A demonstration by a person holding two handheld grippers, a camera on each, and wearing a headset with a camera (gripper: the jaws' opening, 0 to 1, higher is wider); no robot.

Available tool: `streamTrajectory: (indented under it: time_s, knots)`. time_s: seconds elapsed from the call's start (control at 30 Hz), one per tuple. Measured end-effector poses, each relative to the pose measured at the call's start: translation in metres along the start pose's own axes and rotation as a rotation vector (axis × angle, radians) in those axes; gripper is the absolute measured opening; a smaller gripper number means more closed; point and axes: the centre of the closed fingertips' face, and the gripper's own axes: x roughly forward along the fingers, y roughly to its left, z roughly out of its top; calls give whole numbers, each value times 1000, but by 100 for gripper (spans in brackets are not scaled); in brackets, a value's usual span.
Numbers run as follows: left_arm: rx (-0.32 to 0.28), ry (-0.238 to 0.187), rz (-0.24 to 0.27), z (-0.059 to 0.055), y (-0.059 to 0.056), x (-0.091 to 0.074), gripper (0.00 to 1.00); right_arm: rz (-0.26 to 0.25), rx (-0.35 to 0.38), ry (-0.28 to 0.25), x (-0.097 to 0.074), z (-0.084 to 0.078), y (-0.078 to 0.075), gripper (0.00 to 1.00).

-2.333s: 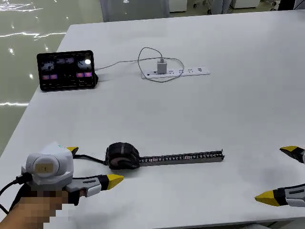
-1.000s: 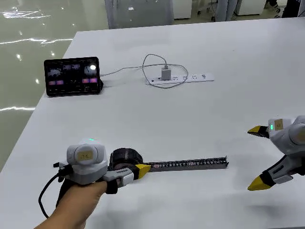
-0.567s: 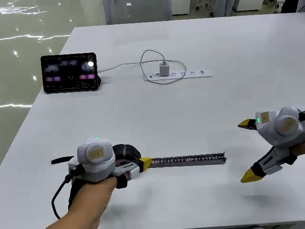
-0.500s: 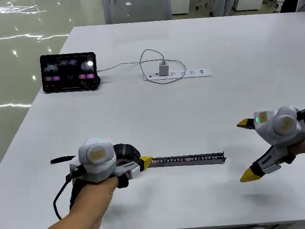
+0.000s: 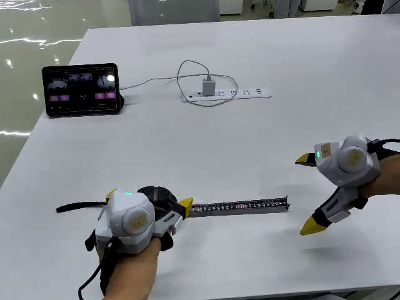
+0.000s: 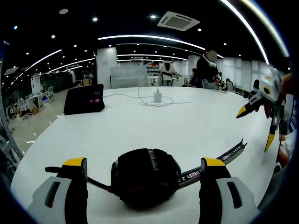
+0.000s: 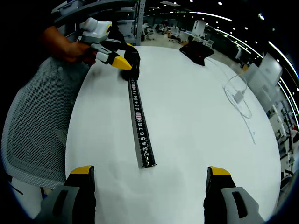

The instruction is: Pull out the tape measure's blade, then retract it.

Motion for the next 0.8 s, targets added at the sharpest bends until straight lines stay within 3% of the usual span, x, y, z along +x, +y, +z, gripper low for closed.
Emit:
streamTrajectory:
  time_s: [0.1,0.23,0.37,0.8]
  knots:
    - [31,-35,15,2,2,3,99,0,-17,-1,2,0,1,90]
    - [73,-36,15,-2,5,6,99,15,-21,6,4,-1,4,90]
    - [74,-62,17,3,10,8,99,16,-16,6,6,0,2,90]
    - [84,-40,-23,-4,-3,11,99,63,-80,20,17,3,6,65]
